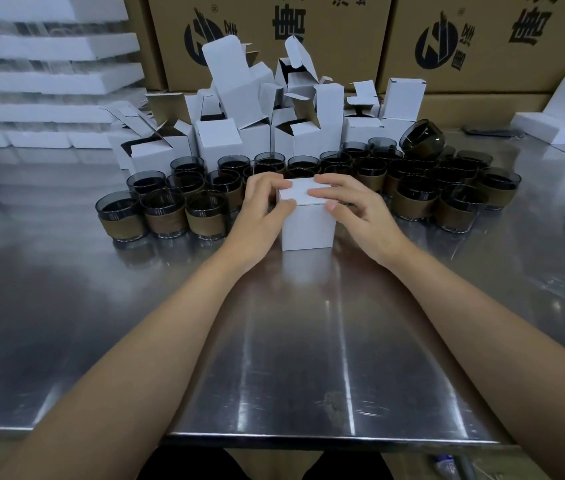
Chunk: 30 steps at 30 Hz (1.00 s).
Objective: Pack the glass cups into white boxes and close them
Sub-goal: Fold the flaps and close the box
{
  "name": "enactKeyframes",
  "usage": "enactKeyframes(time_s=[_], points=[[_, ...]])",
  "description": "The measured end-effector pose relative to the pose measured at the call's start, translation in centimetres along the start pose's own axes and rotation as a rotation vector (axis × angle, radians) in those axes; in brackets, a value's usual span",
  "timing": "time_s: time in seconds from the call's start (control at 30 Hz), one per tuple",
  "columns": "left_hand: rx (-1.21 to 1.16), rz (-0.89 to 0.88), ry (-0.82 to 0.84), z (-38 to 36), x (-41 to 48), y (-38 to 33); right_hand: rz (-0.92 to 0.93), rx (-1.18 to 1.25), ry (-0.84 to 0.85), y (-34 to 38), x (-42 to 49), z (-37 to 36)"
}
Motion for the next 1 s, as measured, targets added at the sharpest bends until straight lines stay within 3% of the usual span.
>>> enactKeyframes(time_s=[0.2, 0.37, 0.5, 0.67, 0.87, 1.0], points=[[-0.175, 0.163, -0.011, -0.6, 0.3, -0.1, 0.019, -0.061, 0.012, 0.3, 0.0, -0.4], [-0.068, 0.149, 0.02, -1.3, -0.6, 0.3, -0.053, -0.025, -0.014, -0.6, 0.0, -0.3], [0.005, 0.075, -0.001, -0.9, -0.8, -0.1, 0.061, -0.159, -0.075, -0.2, -0.2, 0.0], [-0.109, 0.024, -0.098, -0.2, -0.7, -0.6, 0.179, -0.456, 0.065, 1.0, -0.1, -0.9], [-0.173, 0.006, -0.125, -0.3, 0.2, 0.1, 0.265, -0.636, 0.0, 2.2, 0.2, 0.2], [0.098, -0.003, -0.106, -1.0, 1.1, 0.6, 0.168, -0.625, -0.12, 1.7, 0.6, 2.3]])
Point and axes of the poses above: each hand's wrist, its own x-axis towards the middle knuckle, its own z-axis out of the back of the hand, y = z × x, the point moved 6 cm from there along x, towards the middle knuckle, and after that the axes turned 1 degree about x, right-handed, at the moved point
